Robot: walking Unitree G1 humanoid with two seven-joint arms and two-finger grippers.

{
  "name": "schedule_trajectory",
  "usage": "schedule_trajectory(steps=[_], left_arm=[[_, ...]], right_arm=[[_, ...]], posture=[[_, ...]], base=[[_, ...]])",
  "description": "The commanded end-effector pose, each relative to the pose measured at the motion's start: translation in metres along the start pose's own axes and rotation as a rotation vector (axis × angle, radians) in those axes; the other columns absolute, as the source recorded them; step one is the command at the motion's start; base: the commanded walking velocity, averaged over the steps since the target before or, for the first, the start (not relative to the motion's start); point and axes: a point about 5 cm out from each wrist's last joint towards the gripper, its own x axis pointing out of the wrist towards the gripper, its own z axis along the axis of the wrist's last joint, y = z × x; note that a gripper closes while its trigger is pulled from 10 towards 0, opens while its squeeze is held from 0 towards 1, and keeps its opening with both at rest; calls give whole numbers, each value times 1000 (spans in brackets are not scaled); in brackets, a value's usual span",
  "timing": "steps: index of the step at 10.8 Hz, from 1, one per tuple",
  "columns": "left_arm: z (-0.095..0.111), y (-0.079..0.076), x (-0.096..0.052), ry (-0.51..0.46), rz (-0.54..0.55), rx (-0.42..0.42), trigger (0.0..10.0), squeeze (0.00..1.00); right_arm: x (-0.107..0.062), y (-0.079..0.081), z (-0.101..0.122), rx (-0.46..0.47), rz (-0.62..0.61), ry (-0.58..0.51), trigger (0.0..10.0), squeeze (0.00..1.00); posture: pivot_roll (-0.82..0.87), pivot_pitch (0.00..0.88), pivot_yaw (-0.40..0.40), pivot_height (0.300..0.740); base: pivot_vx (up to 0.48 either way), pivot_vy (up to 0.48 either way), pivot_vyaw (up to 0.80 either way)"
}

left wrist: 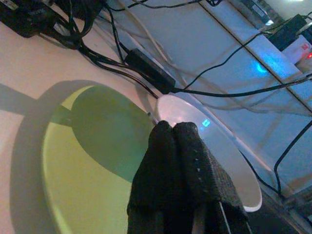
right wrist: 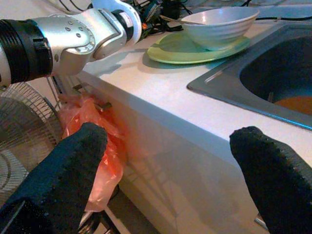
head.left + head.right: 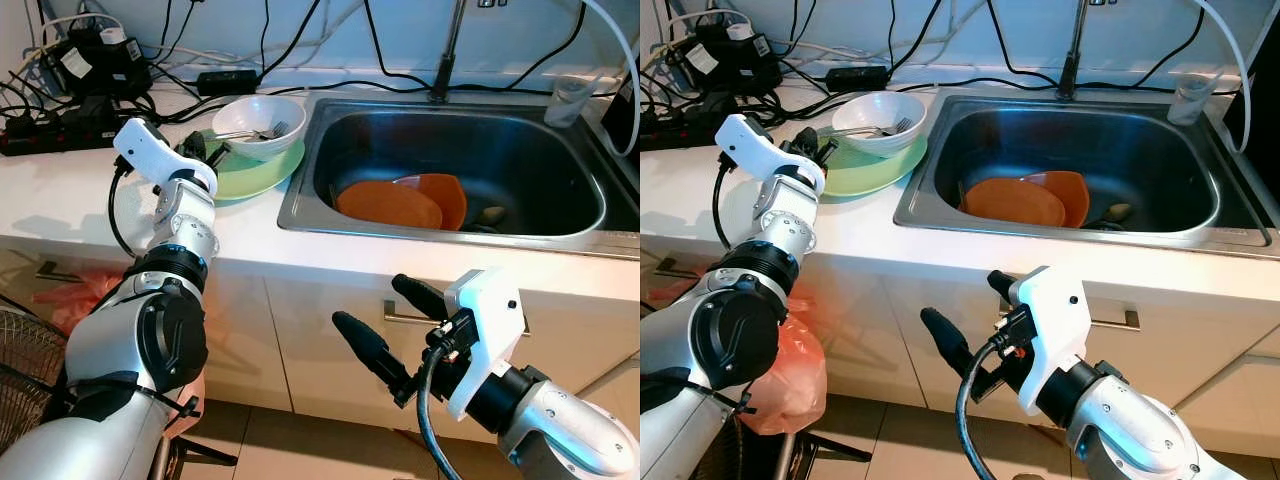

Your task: Kitchen organization

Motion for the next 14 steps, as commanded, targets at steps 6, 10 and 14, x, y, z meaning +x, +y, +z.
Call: schedule_trajectory(steps=[6, 10, 14], left_arm=[[13, -12, 4, -34, -35, 29, 0, 0], [14, -10, 4, -31, -10, 45, 10000, 1000], [17, -12, 5, -53, -23, 64, 10000, 1000]], right_arm=[[2, 3, 4, -10, 21, -21, 10000, 0], [4, 3, 4, -9, 26, -23, 10000, 0], [12, 2, 5, -5, 43, -37, 10000, 0]], posture=[[-435, 0, 80, 740], [-430, 0, 82, 740], [-385, 0, 90, 740]], base=[[0, 0, 0], [0, 0, 0], [0, 0, 0]])
